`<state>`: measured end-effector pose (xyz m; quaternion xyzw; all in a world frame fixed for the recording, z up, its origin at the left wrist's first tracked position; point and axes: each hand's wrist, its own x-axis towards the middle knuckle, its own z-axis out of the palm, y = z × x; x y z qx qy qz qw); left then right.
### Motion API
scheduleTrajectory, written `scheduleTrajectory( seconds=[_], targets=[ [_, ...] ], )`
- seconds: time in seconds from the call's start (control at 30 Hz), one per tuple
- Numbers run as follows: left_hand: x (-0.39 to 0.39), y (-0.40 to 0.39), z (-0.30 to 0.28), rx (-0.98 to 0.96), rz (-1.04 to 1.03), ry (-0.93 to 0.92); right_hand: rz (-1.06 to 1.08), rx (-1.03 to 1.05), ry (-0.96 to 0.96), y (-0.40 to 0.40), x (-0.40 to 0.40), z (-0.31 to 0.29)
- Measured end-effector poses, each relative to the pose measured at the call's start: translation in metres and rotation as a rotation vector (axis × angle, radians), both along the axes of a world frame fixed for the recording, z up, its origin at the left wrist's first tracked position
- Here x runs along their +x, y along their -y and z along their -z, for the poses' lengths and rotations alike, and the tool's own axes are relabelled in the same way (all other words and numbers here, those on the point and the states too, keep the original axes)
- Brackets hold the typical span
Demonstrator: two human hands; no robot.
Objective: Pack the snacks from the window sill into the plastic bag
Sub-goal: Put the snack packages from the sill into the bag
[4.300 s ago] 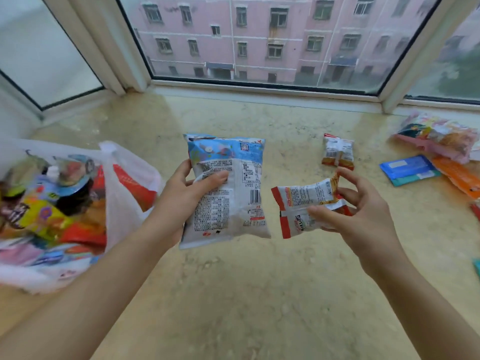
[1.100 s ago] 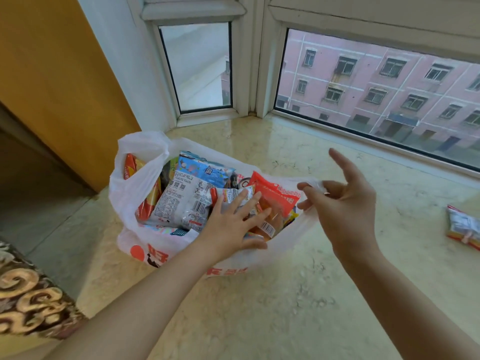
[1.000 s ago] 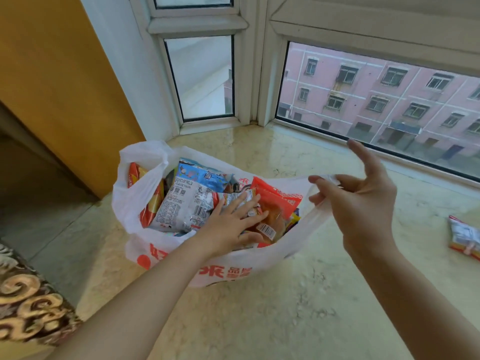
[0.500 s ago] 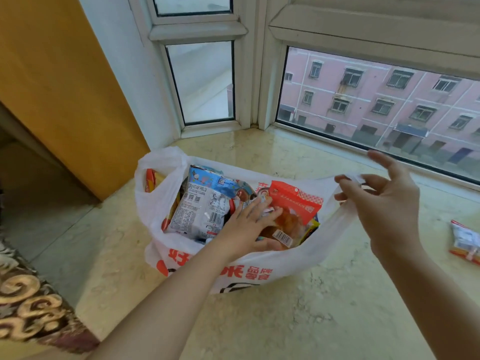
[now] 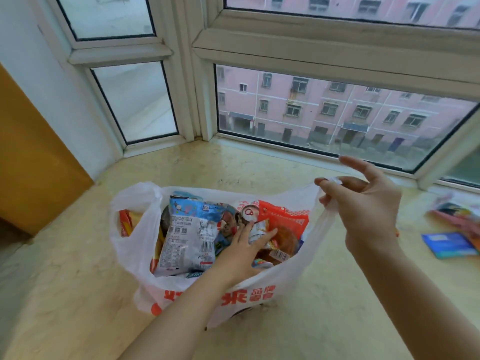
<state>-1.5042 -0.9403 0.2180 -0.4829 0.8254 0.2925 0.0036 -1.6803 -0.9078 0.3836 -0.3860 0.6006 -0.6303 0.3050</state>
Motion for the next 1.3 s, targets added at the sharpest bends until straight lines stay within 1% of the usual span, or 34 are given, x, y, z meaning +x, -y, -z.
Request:
scheduleTrajectory(
  seconds=[0.13, 0.3, 0.4, 0.47, 0.53, 0.57, 0.67, 0.7, 0.73, 0.8, 0.93, 1.0, 1.07, 1.13, 1.2, 1.27, 1.3],
  targets=[
    [-0.076, -0.013, -0.002, -0.025, 0.131, -0.008, 0.109, -0.006, -0.041, -0.023, -0.057, -0.007],
    [-0.174, -0.034, 0.002, -0.099, 0.285, -0.021, 0.256, -0.026, -0.150, -0.055, -0.133, -0.006],
    [-0.219, -0.047, 0.005, -0.154, 0.380, 0.003, 0.347, -0.026, -0.246, -0.073, -0.171, -0.003],
    [-0.240, -0.053, 0.007, -0.188, 0.441, 0.029, 0.370, -0.004, -0.330, -0.083, -0.192, 0.003],
    [-0.251, -0.058, 0.010, -0.217, 0.490, 0.048, 0.355, 0.049, -0.480, -0.091, -0.209, 0.012],
    [-0.253, -0.060, 0.011, -0.238, 0.507, 0.051, 0.337, 0.081, -0.594, -0.095, -0.216, 0.017],
    [-0.250, -0.063, 0.012, -0.295, 0.497, 0.019, 0.298, 0.148, -1.079, -0.105, -0.226, 0.033],
    [-0.247, -0.064, 0.012, -0.304, 0.477, 0.004, 0.296, 0.171, -1.208, -0.109, -0.228, 0.039],
    [-0.244, -0.063, 0.013, -0.318, 0.460, 0.000, 0.296, 0.197, -1.287, -0.112, -0.228, 0.044],
    [-0.239, -0.062, 0.016, -0.370, 0.442, 0.025, 0.296, 0.223, -1.375, -0.119, -0.226, 0.055],
    [-0.240, -0.065, 0.013, -0.377, 0.454, 0.147, 0.096, 0.285, -1.578, -0.134, -0.214, 0.088],
    [-0.246, -0.068, 0.004, -0.355, 0.441, 0.156, 0.043, 0.327, -1.612, -0.143, -0.210, 0.099],
    [-0.254, -0.071, -0.008, -0.295, 0.377, 0.100, 0.054, 0.362, -1.590, -0.153, -0.211, 0.104],
    [-0.263, -0.075, -0.023, -0.286, 0.252, -0.057, 0.094, 0.381, -1.532, -0.163, -0.214, 0.102],
    [-0.274, -0.083, -0.039, -0.358, 0.144, -0.253, 0.126, 0.424, -1.480, -0.175, -0.222, 0.098],
    [-0.290, -0.096, -0.057, -0.409, 0.117, -0.384, 0.165, 0.481, -1.434, -0.189, -0.235, 0.095],
    [-0.301, -0.103, -0.065, -0.419, 0.141, -0.438, 0.188, 0.506, -1.410, -0.198, -0.243, 0.093]
  ],
)
